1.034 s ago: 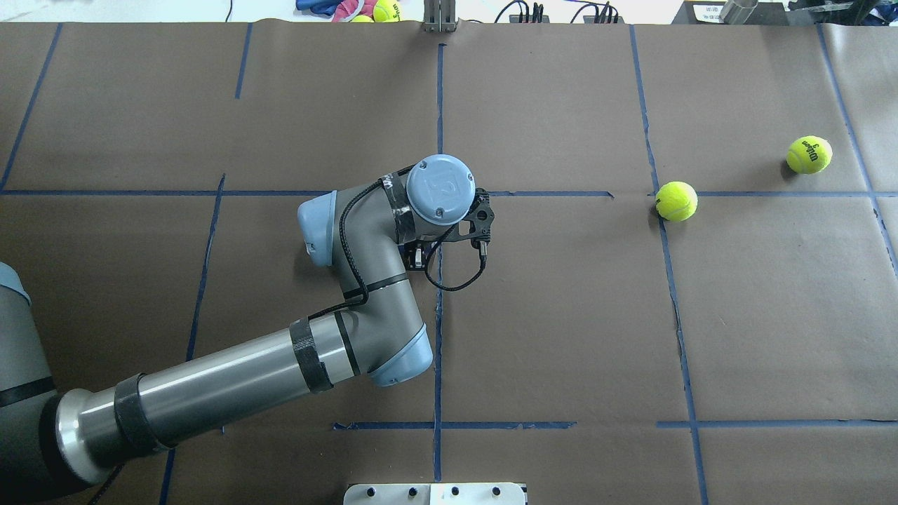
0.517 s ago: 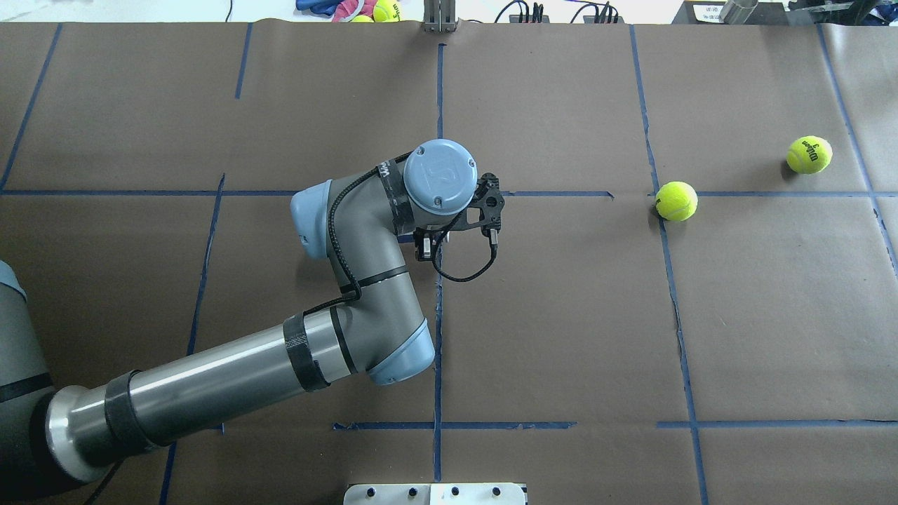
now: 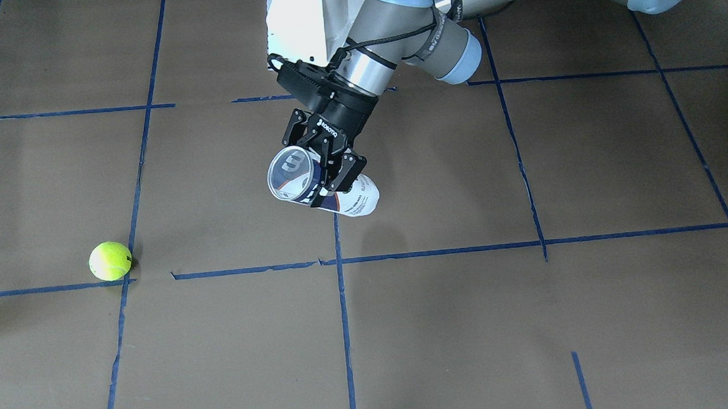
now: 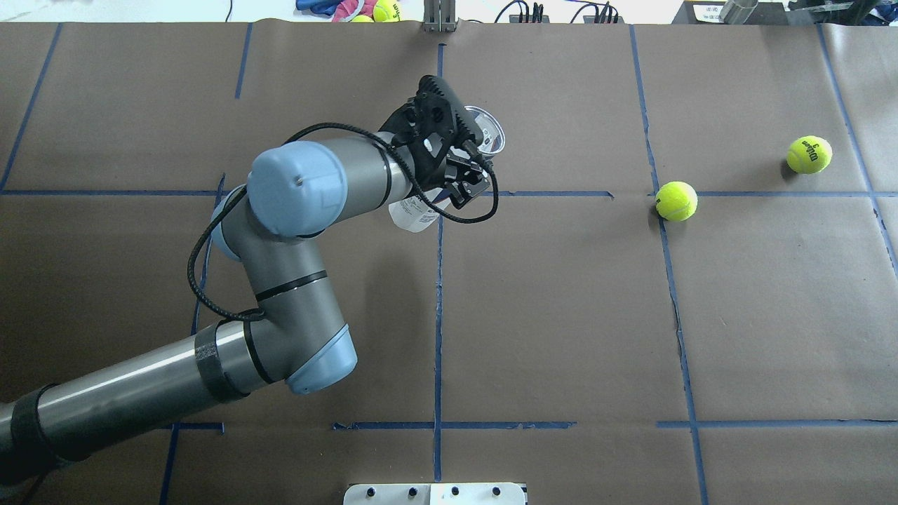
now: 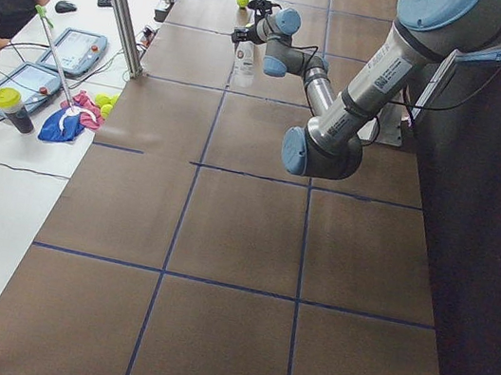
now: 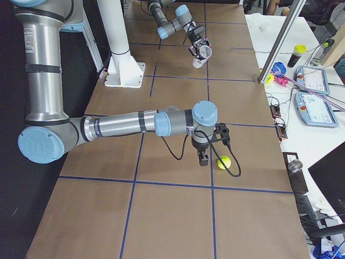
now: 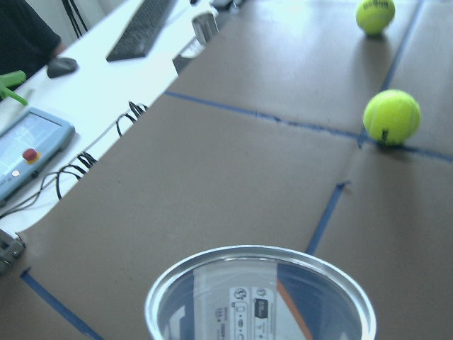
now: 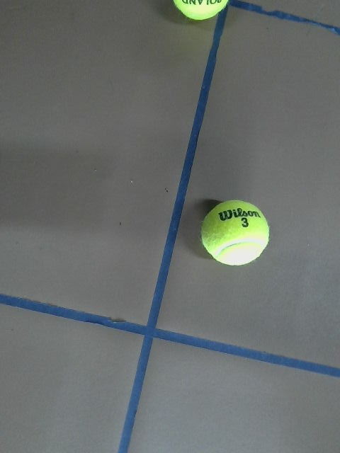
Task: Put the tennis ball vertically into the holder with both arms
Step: 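Rotate the can upright with the left gripper, opening facing up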
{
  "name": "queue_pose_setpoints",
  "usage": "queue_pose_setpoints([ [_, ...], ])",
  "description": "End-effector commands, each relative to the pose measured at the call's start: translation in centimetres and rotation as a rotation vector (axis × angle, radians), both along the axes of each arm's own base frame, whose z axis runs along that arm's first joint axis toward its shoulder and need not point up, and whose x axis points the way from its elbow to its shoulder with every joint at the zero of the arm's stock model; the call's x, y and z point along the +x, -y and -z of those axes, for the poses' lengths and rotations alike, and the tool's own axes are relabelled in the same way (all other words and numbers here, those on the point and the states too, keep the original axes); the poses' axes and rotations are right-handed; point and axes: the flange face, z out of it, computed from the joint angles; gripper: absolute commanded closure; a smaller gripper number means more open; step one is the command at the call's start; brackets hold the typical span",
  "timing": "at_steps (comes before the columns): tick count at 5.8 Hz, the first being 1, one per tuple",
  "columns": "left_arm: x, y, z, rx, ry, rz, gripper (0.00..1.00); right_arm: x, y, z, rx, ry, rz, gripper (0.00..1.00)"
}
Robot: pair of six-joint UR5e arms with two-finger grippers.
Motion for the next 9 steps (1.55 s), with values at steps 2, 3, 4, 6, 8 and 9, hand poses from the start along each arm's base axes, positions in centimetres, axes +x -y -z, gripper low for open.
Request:
queue_pose_setpoints([
  [2, 3.3, -7.1, -6.9, 0.021, -0.329, 0.139, 0.28, -5.1, 1.1, 2.2, 0.123, 0.016, 0.08, 0.0],
  [3, 4.5, -8.8, -8.1, 0.011, -0.374, 0.17, 0.28, -7.7, 2.2, 3.9, 0.088, 0.031, 0.061, 0.0],
  [4, 5.3, -9.3, -9.4, 0.008, -0.386, 0.182, 0.28, -10.4, 3.6, 6.4, 0.112, 0.044, 0.068, 0.0],
  [6, 6.1, -10.4, -10.3, 0.003, -0.406, 0.179, 0.28, -14.4, 6.0, 10.8, 0.116, 0.067, 0.055, 0.01],
  [8, 6.7, -11.1, -10.9, -0.004, -0.407, 0.18, 0.28, -19.0, 7.7, 14.6, 0.122, 0.032, 0.009, 0.01],
  [9, 6.8, -11.2, -10.6, -0.005, -0.414, 0.176, 0.17, -20.3, 7.7, 14.9, 0.105, 0.027, -0.002, 0.01],
])
